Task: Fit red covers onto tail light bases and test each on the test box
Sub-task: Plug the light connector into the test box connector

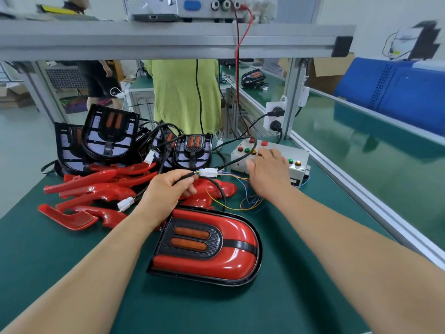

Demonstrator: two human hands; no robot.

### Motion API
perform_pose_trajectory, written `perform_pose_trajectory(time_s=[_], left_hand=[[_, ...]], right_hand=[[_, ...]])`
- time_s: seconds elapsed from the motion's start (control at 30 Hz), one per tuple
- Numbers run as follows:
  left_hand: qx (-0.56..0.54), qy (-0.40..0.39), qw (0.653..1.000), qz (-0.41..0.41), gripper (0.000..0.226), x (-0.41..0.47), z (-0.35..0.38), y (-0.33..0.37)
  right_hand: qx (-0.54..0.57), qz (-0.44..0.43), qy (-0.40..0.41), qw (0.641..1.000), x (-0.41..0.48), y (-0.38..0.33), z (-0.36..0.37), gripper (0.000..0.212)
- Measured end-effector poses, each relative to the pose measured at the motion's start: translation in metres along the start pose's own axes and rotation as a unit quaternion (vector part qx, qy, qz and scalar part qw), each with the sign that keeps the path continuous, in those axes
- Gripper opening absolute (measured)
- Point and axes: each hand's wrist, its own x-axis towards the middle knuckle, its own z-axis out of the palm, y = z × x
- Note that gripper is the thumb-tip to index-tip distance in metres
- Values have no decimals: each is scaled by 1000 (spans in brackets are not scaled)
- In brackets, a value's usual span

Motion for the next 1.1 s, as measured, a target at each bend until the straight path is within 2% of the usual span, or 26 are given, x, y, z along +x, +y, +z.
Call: perform_pose_trajectory(time_s=[0.23, 0.43, 0.6, 0.73, 1.1], left_hand=[[3, -4, 1000, 4, 34, 0, 0, -1], [10, -3, 1000, 8, 32, 0, 0, 0], [20, 5, 1000, 15, 33, 0, 1, 3], [22, 8, 1000, 9, 22, -1, 1, 4], [11, 6, 1000, 13, 26, 0, 2, 3]], right_hand=[[-51, -46, -63, 996, 5, 2, 5, 56], [-64, -46, -132, 988, 7, 3, -3, 59], [-88, -51, -147, 984, 8, 2, -5, 64], [-69, -33, -167, 983, 11, 2, -3, 68], [-73, -31, -187, 979, 13, 3, -3, 68]])
